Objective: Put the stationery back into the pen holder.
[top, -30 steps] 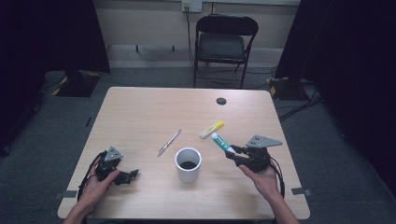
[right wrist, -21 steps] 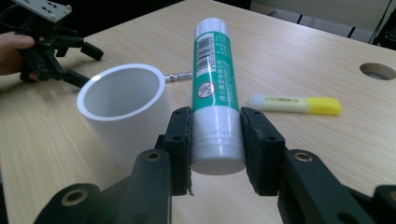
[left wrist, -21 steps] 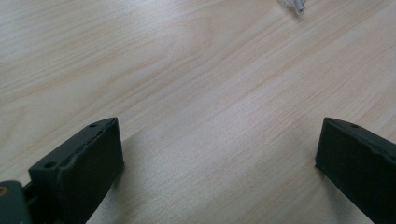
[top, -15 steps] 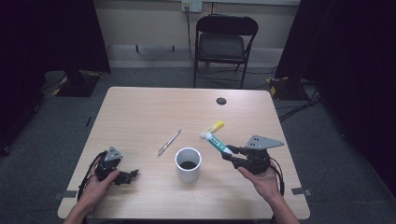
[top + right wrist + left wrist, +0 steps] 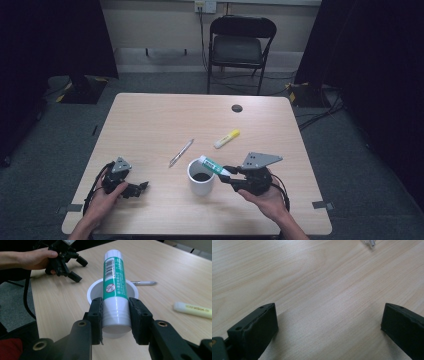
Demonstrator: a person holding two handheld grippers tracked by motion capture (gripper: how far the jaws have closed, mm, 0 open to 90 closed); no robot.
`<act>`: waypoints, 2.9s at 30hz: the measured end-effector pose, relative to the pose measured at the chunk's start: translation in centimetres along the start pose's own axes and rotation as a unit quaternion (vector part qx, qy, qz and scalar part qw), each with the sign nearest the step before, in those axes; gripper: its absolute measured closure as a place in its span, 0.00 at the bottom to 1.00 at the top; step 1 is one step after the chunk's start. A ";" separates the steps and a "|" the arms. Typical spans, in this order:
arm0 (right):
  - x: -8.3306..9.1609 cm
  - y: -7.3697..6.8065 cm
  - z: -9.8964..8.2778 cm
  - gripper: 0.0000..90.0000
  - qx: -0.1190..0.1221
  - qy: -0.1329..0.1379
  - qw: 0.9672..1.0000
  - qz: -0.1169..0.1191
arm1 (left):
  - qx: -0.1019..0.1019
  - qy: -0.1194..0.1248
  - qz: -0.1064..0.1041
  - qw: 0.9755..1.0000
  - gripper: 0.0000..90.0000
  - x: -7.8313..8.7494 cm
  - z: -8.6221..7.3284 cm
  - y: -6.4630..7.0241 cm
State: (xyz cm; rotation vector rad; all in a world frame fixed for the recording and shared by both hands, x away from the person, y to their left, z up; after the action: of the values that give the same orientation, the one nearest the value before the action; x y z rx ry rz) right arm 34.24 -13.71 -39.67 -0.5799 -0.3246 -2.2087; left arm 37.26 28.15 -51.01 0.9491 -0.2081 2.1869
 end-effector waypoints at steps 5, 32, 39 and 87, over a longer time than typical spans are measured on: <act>-1.0 -0.2 -0.4 0.73 0.000 -0.020 1.000 0.000 | 0.000 0.000 -0.001 1.000 0.00 0.0 0.0 0.0; -2.7 -0.2 0.5 0.73 -0.006 -0.036 0.999 0.000 | 0.000 0.000 -0.001 1.000 0.00 0.0 0.0 0.0; -3.6 -0.2 1.4 0.73 -0.003 -0.032 0.999 0.004 | 0.000 0.000 -0.001 1.000 0.00 0.0 0.0 0.0; -9.8 0.1 3.0 0.68 -0.012 -0.027 1.000 0.009 | 0.000 -0.001 -0.001 1.000 0.00 0.0 0.0 0.0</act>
State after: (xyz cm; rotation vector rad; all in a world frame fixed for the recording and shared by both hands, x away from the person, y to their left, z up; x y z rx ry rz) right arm 40.77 -6.14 -42.02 -0.6535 -0.3202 -2.1855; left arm 37.28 28.15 -51.01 0.9504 -0.2069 2.1848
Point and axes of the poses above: each handheld gripper's, and its own axes: x roughly backward along the jaws, z roughly out of its top, y roughly to its right, the point moved 1 cm from there along -x, roughly forward along the jaws, and after that the axes turned 11 degrees about -z, right-handed, at the moved point
